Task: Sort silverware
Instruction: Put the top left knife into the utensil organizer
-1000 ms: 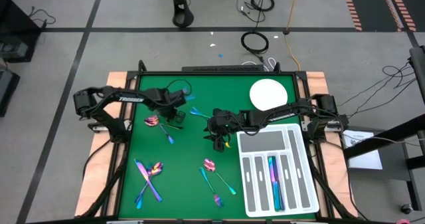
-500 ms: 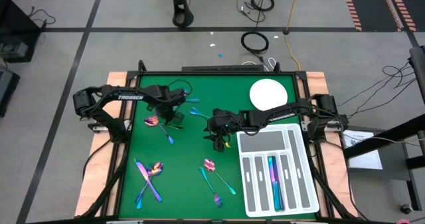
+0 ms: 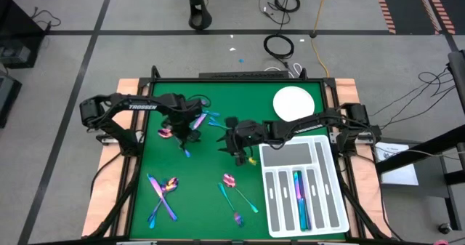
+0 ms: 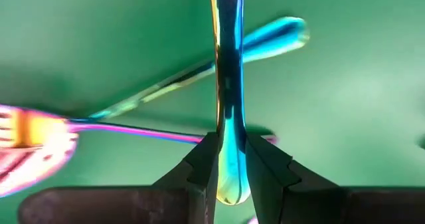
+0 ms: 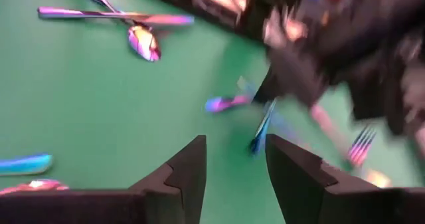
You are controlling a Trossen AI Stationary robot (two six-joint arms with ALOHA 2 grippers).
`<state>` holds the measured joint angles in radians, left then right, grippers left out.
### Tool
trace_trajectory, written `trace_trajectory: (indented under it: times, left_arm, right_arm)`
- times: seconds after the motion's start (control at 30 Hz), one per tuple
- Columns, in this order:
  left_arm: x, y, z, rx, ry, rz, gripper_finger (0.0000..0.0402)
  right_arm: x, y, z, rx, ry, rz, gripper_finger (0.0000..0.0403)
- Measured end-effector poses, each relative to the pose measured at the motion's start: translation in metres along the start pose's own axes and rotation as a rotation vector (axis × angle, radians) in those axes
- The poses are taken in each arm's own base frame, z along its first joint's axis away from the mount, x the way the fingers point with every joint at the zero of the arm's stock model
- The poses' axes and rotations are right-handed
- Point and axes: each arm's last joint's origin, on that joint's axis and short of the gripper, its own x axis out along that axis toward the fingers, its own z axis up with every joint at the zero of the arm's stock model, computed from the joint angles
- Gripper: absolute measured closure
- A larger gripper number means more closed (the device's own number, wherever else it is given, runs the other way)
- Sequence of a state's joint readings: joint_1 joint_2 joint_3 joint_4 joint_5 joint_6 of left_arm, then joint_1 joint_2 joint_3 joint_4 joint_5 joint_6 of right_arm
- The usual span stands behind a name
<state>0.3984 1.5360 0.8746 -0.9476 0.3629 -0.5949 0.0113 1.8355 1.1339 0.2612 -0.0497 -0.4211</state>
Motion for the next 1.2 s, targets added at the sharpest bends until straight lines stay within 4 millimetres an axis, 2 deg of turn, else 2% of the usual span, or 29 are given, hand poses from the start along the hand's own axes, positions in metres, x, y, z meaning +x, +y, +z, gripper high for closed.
trace_trajectory:
  times: [0.1,0.2,0.3,0.37,0.47,0.63,0.8,0.93,1.1,1.2]
  left_arm:
    - [-0.007,-0.011,-0.003,0.043,0.008,-0.061,0.0334]
    - [-0.018,-0.024,-0.007,0.091,-0.012,-0.105,0.0334]
    - [-0.03,-0.035,-0.01,0.119,-0.043,-0.131,0.0334]
    - [-0.035,-0.04,-0.012,0.124,-0.058,-0.144,0.0334]
    - [-0.041,-0.046,-0.012,0.146,-0.081,-0.155,0.0334]
    - [-0.044,-0.05,-0.012,0.139,-0.099,-0.146,0.0334]
    - [-0.043,-0.05,-0.013,0.141,-0.123,-0.11,0.0334]
    - [-0.043,-0.053,-0.016,0.18,-0.131,-0.094,0.0334]
    - [-0.054,-0.048,-0.033,0.21,-0.164,-0.03,0.0334]
    - [-0.067,-0.042,-0.046,0.202,-0.253,0.033,0.0334]
  right_arm:
    - [0.0,0.0,0.0,-0.147,0.0,0.001,0.0259]
    - [0.005,0.002,-0.005,-0.201,0.011,0.007,0.0259]
    - [0.019,0.006,-0.017,-0.307,0.027,-0.004,0.0259]
    - [0.028,0.007,-0.023,-0.345,0.026,-0.07,0.0259]
    - [0.035,0.008,-0.024,-0.345,0.004,-0.147,0.0259]
    - [0.041,0.011,-0.028,-0.301,0.001,-0.136,0.0259]
    - [0.053,0.01,-0.032,-0.267,0.026,0.053,0.0259]
    - [0.066,-0.003,-0.026,-0.267,0.136,0.139,0.0259]
    - [0.086,-0.023,-0.021,-0.267,0.21,0.285,0.0259]
    - [0.098,-0.035,-0.021,-0.27,0.252,0.329,0.0259]
